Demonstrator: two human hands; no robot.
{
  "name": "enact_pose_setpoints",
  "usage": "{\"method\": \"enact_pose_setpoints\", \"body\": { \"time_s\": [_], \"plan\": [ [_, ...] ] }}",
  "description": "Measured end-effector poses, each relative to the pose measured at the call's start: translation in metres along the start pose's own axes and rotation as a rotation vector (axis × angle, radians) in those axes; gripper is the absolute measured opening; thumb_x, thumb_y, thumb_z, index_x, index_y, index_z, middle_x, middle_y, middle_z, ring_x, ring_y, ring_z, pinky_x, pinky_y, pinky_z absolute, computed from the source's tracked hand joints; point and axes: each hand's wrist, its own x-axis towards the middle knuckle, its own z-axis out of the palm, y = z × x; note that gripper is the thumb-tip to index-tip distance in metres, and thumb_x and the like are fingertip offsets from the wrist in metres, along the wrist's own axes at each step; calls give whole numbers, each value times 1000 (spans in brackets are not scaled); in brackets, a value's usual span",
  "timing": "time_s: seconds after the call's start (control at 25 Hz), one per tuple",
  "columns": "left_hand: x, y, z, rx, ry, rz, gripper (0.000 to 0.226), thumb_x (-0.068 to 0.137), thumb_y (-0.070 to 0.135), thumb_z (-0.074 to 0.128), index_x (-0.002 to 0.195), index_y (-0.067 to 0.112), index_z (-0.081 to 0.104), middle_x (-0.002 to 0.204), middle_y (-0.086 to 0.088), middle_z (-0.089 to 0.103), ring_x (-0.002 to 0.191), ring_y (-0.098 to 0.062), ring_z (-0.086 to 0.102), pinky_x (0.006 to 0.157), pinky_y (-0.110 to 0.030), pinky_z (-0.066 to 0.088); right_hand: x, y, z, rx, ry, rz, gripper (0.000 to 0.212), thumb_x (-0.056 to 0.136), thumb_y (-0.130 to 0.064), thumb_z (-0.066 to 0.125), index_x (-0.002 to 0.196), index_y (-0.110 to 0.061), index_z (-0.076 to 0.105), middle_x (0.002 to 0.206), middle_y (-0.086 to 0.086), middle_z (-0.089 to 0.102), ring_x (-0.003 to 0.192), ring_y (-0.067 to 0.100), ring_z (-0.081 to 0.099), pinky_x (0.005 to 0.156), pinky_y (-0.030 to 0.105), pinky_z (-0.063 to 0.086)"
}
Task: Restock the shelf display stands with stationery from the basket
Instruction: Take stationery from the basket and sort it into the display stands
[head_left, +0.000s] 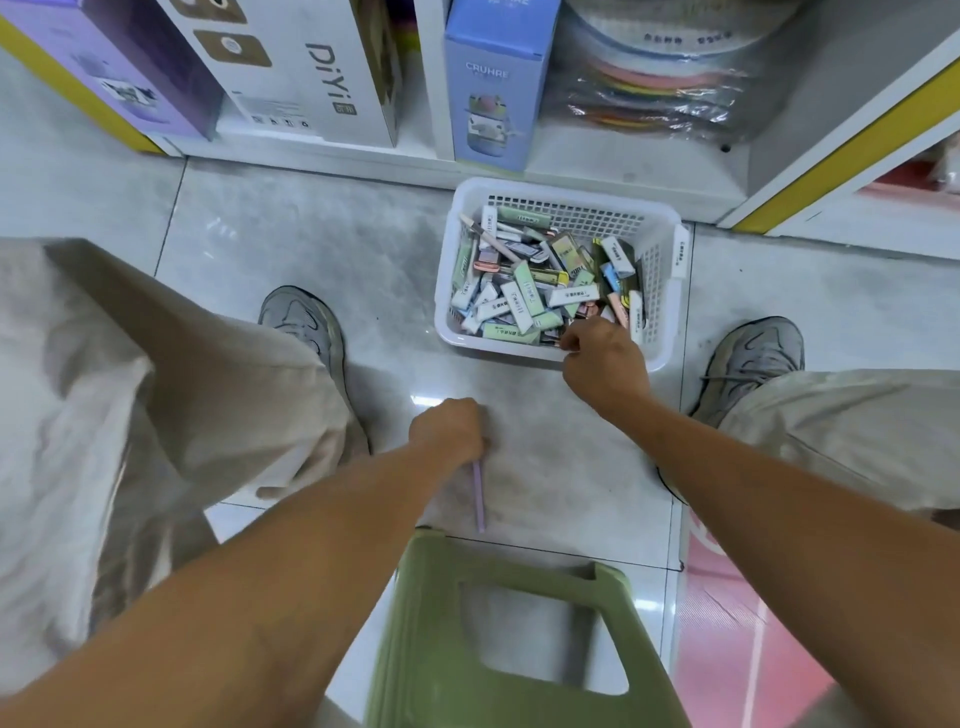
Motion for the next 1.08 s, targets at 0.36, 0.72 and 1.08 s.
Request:
{"method": "enact_pose_setpoints", "body": {
  "time_s": [0.36, 0.72, 1.08],
  "plan": [
    [21, 17, 39, -4, -33, -92, 32, 88, 10, 41, 106, 16, 68, 108, -7, 69, 98, -29, 65, 73, -32, 43, 9, 2, 7, 29, 87, -13, 23, 86, -5, 53, 98, -10, 72, 101, 10, 70, 93, 31, 64, 76, 36, 52],
    [7, 47, -81, -306, 190, 545, 12, 95, 20, 50, 99, 9, 47, 93, -19, 63, 73, -26, 58, 62, -37, 48, 37, 13, -28, 91, 104, 91, 29, 86, 0, 57, 112, -10, 67, 109, 14, 69, 100, 33, 63, 82, 36, 53],
    [70, 64, -169, 442, 365, 438, 35, 86, -2, 52, 120, 3, 61, 132, -21, 44, 114, -34, 48, 89, -47, 47, 87, 5, -32, 3, -143, -34, 62, 84, -15, 72, 142, -15, 49, 137, 11, 57, 122, 29, 55, 97, 36, 47]
  ]
}}
